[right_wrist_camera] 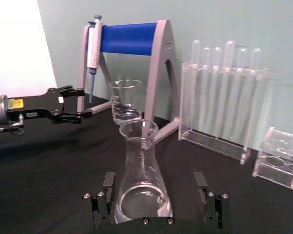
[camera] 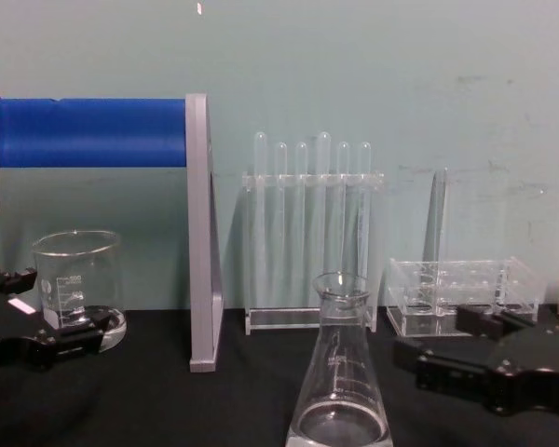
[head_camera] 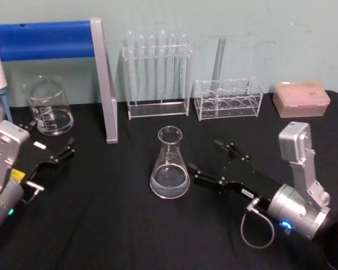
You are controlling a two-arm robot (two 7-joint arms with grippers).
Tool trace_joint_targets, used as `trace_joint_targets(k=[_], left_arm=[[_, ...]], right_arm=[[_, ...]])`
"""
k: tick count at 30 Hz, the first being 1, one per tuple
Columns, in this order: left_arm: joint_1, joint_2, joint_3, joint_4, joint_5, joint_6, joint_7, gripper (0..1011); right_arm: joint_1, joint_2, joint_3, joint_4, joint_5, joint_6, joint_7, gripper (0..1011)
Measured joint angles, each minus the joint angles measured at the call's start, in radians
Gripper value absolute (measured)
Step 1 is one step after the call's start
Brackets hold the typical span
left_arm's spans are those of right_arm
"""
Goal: Grasp the erlenmeyer flask with one hand, shake it three times, then place it back.
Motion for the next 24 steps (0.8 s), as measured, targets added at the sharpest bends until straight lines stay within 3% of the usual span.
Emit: trace_joint_targets(k=[14, 24], left_arm=[[0.0, 0.0, 0.0, 0.0, 0.0, 0.0, 0.0, 1001], [0.0, 0.0, 0.0, 0.0, 0.0, 0.0, 0.0, 1001]], right_arm=[[0.09, -0.075, -0.041, 0.097, -0.101, -0.005, 0.045, 1000], [0.147, -0.133, -0.037, 0.171, -0.134, -0.014, 0.063, 1000]])
